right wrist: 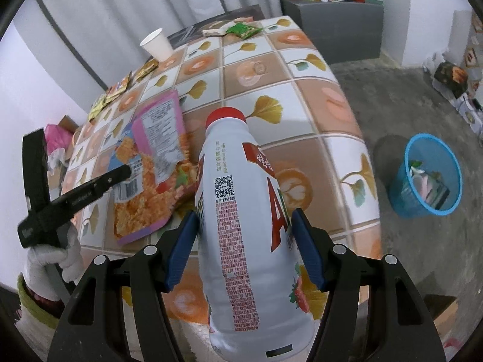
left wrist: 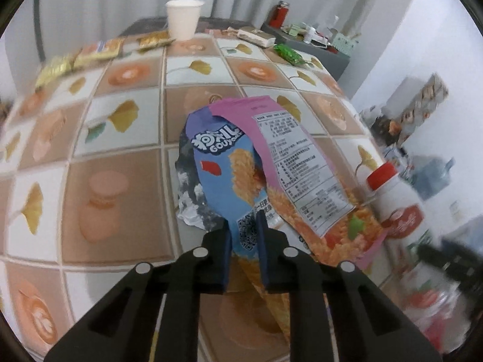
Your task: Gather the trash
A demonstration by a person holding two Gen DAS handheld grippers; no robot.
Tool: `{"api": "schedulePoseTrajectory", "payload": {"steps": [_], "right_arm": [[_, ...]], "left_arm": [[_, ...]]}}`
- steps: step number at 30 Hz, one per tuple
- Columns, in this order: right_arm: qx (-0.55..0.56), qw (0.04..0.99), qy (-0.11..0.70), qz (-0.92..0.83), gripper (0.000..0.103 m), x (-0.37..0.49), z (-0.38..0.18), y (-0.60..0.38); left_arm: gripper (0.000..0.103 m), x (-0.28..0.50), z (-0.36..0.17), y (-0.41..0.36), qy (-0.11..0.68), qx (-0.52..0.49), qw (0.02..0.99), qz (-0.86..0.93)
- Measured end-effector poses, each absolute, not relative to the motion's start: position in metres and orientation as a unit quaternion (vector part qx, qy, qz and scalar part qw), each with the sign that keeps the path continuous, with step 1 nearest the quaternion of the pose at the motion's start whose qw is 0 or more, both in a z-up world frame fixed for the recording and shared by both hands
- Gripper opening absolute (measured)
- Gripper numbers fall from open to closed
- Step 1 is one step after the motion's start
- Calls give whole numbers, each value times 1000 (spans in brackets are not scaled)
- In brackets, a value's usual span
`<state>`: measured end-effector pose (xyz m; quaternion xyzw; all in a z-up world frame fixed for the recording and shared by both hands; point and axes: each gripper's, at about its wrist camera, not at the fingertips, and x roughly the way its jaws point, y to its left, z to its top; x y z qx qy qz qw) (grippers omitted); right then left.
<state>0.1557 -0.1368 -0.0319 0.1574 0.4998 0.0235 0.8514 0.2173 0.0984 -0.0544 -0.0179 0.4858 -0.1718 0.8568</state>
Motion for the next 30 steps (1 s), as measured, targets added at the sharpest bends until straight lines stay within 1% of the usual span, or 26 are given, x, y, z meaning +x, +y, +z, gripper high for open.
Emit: {"api": "schedulePoseTrajectory", "payload": {"steps": [2, 6, 10, 12, 16, 19, 21, 23, 27, 29, 30], "right_arm": [[171, 851, 496, 23, 60, 155, -33, -146], [191, 851, 488, 22, 60, 156, -35, -166], [211, 848, 484, 36, 60, 162, -37, -182], [215, 848, 482, 47, 60, 167, -38, -187], [208, 851, 478, 66, 60, 169, -38, -187], [204, 852, 476, 78, 60, 167, -38, -186], [198, 854, 474, 82, 60, 165, -38, -185], [194, 855, 473, 88, 60, 163, -38, -185], [199, 854, 471, 98, 60, 162, -40, -188], [203, 853, 471, 102, 60, 162, -40, -190], [203, 852, 471, 103, 60, 163, -41, -191]], "left_arm": [[11, 214, -52, 93, 474, 27, 865, -162], [9, 210, -51, 84, 452, 106, 871, -163], [5, 194, -52, 71, 428, 190, 863, -190], [5, 180, -54, 58, 414, 234, 853, -216], [5, 163, -54, 31, 413, 251, 839, -252], [6, 166, -53, 14, 428, 222, 837, -259], [12, 172, -50, 11, 443, 185, 838, -260], [28, 183, -50, 15, 478, 128, 832, -252], [34, 192, -43, 36, 512, 19, 827, -233], [44, 190, -39, 53, 519, -49, 825, -219], [46, 189, -38, 62, 521, -79, 823, -214]]}}
